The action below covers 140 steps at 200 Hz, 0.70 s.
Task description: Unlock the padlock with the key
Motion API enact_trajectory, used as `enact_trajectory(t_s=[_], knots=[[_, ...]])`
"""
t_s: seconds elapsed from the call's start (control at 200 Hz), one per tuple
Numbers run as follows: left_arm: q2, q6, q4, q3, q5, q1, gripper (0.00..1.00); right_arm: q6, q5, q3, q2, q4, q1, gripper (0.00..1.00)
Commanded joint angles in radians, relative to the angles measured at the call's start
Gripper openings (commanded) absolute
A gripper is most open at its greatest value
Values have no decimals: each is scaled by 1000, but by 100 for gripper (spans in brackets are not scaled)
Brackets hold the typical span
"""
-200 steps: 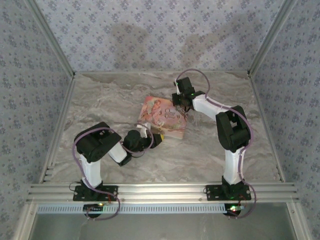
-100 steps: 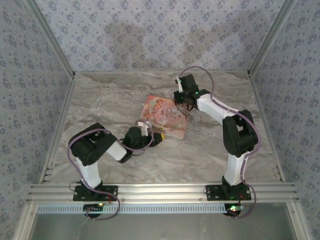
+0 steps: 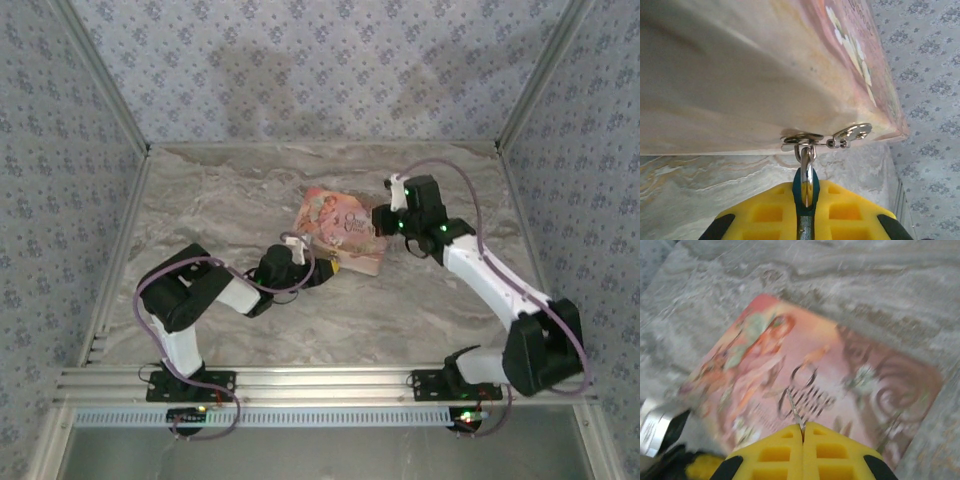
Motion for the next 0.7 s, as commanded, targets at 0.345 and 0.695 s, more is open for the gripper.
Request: enact_trajectory(t_s=[0.345, 0.695], knots=[[90, -125, 201, 76, -4, -34, 4, 195, -197, -378, -428, 5, 27, 0], [29, -128, 142, 96, -41, -37, 5, 436, -302, -549, -462, 285, 19, 0]])
